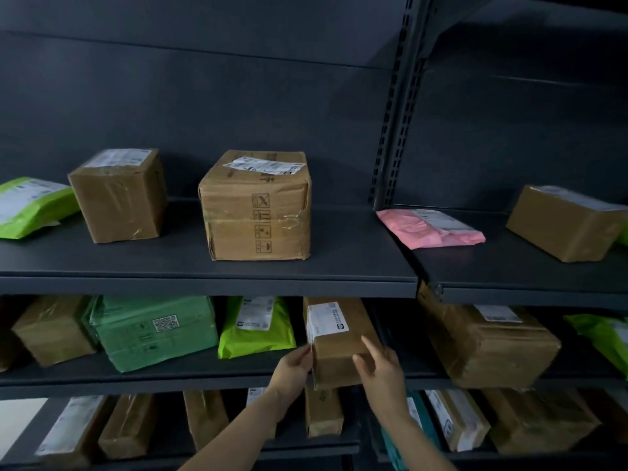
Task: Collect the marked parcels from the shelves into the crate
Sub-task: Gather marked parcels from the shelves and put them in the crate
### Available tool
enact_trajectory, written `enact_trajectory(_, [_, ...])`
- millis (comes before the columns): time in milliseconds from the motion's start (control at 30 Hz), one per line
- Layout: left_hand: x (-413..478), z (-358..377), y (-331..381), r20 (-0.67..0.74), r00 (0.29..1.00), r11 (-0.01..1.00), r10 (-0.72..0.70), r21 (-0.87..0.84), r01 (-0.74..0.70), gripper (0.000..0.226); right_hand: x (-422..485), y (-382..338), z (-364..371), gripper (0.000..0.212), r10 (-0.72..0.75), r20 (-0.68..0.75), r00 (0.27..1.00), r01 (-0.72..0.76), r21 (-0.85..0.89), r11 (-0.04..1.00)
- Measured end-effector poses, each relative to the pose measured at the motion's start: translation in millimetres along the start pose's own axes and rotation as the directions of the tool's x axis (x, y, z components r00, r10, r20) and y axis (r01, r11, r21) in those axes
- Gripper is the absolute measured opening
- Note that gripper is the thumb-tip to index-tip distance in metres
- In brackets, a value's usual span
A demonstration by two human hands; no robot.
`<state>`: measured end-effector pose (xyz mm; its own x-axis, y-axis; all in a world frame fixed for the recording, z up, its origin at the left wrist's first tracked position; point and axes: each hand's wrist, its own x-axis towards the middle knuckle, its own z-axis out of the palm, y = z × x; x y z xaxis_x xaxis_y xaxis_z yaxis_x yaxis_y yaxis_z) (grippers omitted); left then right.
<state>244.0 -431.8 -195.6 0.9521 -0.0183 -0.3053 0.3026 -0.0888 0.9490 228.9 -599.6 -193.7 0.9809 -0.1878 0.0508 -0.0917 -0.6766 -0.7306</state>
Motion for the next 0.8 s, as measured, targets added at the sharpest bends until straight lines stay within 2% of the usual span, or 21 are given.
enact_trajectory(100, [5.5, -25.0, -2.4, -0.123, 0.992, 0.979, 0.034, 0.204, -0.009, 0.036, 13.0, 0.1, 0.1, 0.044, -0.018, -0.042, 0.999, 0.017, -0.021, 1.000])
enact_trajectory(200, [13.4, -60.5, -10.7, -0.296, 0.949, 0.913, 0.106, 0.407, 0.025, 0.043, 29.3, 2.4, 1.8, 0.043, -0.033, -0.091, 0.995, 0.030, -0.033, 0.999])
enact_trajectory(267, [19.9, -81.9, -17.1, -0.338, 0.928, 0.854, 0.158, 0.518, 0.044, 0.045, 36.7, 2.6, 3.3, 0.044, -0.042, -0.103, 0.994, 0.036, -0.056, 0.998])
enact_trajectory(367, [33.2, -103.0, -28.5, -0.340, 0.913, 0.752, 0.226, 0.656, 0.058, 0.048, 33.1, 4.8, 9.0, 0.049, -0.093, -0.172, 0.981, 0.062, -0.175, 0.983])
enact_trajectory(433, [40.5, -109.1, -33.5, -0.349, 0.909, 0.707, 0.227, 0.701, 0.093, 0.051, 24.8, 13.6, 19.4, 0.049, -0.234, -0.237, 0.943, 0.169, -0.262, 0.950])
enact_trajectory(467, [44.2, -110.8, -36.3, -0.347, 0.911, 0.692, 0.224, 0.715, 0.102, 0.052, 17.5, 15.8, 25.5, 0.045, -0.301, -0.257, 0.918, 0.221, -0.298, 0.929])
enact_trajectory(533, [50.3, -112.9, -41.2, -0.330, 0.919, 0.671, 0.213, 0.733, 0.108, 0.056, -2.0, 10.7, 36.0, 0.021, -0.431, -0.252, 0.867, 0.315, -0.392, 0.864])
enact_trajectory(600, [55.2, -114.4, -45.0, -0.308, 0.929, 0.653, 0.206, 0.750, 0.104, 0.057, -12.8, 3.0, 45.9, 0.057, -0.469, -0.171, 0.866, 0.370, -0.410, 0.833])
enact_trajectory(633, [57.2, -114.9, -45.7, -0.299, 0.931, 0.646, 0.209, 0.757, 0.098, 0.056, -17.2, -1.2, 51.4, 0.065, -0.464, -0.135, 0.875, 0.377, -0.410, 0.830])
enact_trajectory(667, [58.6, -115.7, -45.5, -0.294, 0.931, 0.639, 0.216, 0.764, 0.093, 0.052, -19.2, -5.0, 55.7, 0.058, -0.478, -0.105, 0.872, 0.406, -0.391, 0.826])
enact_trajectory(733, [59.6, -117.7, -43.6, -0.270, 0.933, 0.585, 0.237, 0.806, 0.085, 0.041, -20.6, -8.8, 65.5, 0.023, -0.541, -0.091, 0.836, 0.476, -0.368, 0.798])
enact_trajectory(800, [56.0, -120.4, -44.1, -0.229, 0.935, 0.506, 0.272, 0.860, 0.063, 0.034, -22.4, -7.0, 74.9, 0.023, -0.548, -0.083, 0.833, 0.494, -0.336, 0.802])
